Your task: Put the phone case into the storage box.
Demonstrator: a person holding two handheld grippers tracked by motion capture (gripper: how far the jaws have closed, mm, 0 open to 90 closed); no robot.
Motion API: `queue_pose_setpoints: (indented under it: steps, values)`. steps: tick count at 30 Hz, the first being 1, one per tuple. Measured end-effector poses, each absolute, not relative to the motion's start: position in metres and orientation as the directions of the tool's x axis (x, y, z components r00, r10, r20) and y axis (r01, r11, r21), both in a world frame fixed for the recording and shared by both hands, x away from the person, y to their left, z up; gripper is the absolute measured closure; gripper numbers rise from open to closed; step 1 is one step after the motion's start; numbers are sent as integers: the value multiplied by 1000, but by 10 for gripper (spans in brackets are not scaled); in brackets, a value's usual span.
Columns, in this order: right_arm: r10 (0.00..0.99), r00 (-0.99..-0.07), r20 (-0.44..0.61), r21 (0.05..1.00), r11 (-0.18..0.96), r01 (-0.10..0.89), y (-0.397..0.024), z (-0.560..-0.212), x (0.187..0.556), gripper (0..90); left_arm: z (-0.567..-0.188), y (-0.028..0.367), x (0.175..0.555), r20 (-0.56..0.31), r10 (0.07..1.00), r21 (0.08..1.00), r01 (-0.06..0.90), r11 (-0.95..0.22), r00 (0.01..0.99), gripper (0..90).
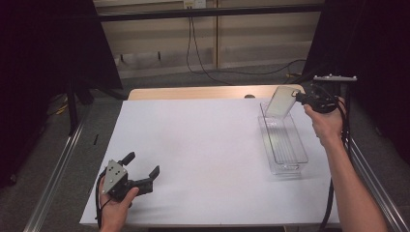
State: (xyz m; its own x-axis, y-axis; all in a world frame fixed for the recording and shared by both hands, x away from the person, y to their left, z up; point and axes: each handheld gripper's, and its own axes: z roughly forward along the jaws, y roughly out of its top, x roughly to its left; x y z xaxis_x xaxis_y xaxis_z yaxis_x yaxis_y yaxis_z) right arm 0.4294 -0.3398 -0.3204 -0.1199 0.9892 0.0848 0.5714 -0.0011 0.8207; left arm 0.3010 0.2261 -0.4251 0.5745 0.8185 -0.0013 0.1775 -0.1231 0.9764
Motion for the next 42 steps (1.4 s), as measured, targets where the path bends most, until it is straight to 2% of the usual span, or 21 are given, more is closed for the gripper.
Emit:
queue_pose_setpoints:
  steps: [42]
  values:
    - [991, -131, 6, 802, 74, 593, -337, -352, 470, 861, -426, 225, 302, 2, 815, 973, 186, -134, 579, 31]
